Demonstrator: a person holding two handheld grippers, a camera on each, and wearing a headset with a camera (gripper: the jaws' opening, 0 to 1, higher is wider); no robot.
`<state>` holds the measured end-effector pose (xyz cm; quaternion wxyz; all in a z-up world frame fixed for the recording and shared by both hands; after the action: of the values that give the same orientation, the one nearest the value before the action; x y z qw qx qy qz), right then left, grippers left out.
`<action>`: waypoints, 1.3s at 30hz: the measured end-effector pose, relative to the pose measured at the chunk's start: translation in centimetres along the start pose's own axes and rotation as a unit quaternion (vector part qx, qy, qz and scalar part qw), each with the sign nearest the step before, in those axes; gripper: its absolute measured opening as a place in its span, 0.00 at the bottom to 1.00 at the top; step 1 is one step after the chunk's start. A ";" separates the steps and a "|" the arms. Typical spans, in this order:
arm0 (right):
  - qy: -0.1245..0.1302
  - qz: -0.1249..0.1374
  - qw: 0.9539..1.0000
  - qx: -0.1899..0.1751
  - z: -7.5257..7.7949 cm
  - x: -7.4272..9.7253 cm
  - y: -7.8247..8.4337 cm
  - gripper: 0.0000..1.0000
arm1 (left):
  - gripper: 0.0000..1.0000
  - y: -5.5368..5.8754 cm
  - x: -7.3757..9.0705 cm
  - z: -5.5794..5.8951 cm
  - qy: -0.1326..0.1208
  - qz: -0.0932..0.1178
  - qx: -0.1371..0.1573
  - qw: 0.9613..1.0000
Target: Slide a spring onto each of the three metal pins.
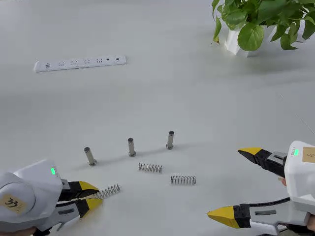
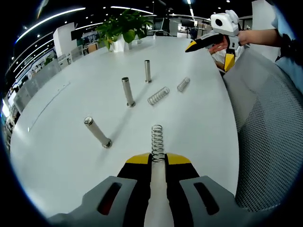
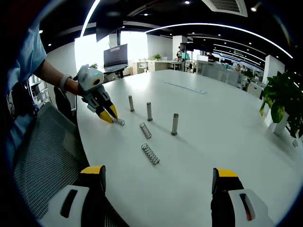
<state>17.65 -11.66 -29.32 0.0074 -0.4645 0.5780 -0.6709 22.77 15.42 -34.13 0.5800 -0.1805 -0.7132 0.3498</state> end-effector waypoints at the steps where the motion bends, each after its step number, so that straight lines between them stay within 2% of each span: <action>1: 0.000 0.000 1.000 0.000 0.0 0.0 0.0 0.93 | 0.08 0.0 0.0 0.0 0.001 0.000 0.000 1.000; 9: 0.001 0.002 1.000 -0.001 0.0 0.0 -0.1 0.93 | 0.07 0.0 0.1 -0.2 -0.004 0.001 0.011 1.000; 15: -0.001 0.003 1.000 0.001 0.0 -0.1 -0.4 0.93 | 0.07 -0.5 0.3 -0.4 -0.007 0.015 0.030 0.999; 19: -0.002 0.004 1.000 0.005 -0.1 -0.2 -0.6 0.93 | 0.07 -0.9 0.6 -0.3 -0.009 0.020 0.029 0.999; 22: -0.004 0.004 1.000 0.007 -0.1 -0.3 -0.7 0.93 | 0.07 -1.6 0.8 -0.1 -0.006 0.030 0.025 0.999; 33: -0.023 0.006 1.000 0.018 -0.9 -1.2 -1.5 0.93 | 0.07 -5.5 1.7 0.6 -0.003 0.076 0.007 0.997; 39: -0.038 0.003 0.999 0.026 -1.4 -1.6 -2.1 0.91 | 0.07 -6.7 2.0 1.1 0.004 0.090 -0.005 0.996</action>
<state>18.75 -9.04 -28.51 0.0440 -0.4877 0.5609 -0.6676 22.18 11.80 -28.02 0.5480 -0.2482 -0.6937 0.3960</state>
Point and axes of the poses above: the centre of the closed fingertips' face, and the gripper's own axes: x roughly backward along the fingers, z roughly to its right, y roughly out of its underside, the point moved 4 cm from there along x, roughly backward along the fingers, and after that the axes turned 6 degrees about -x, right-handed, at the moved point
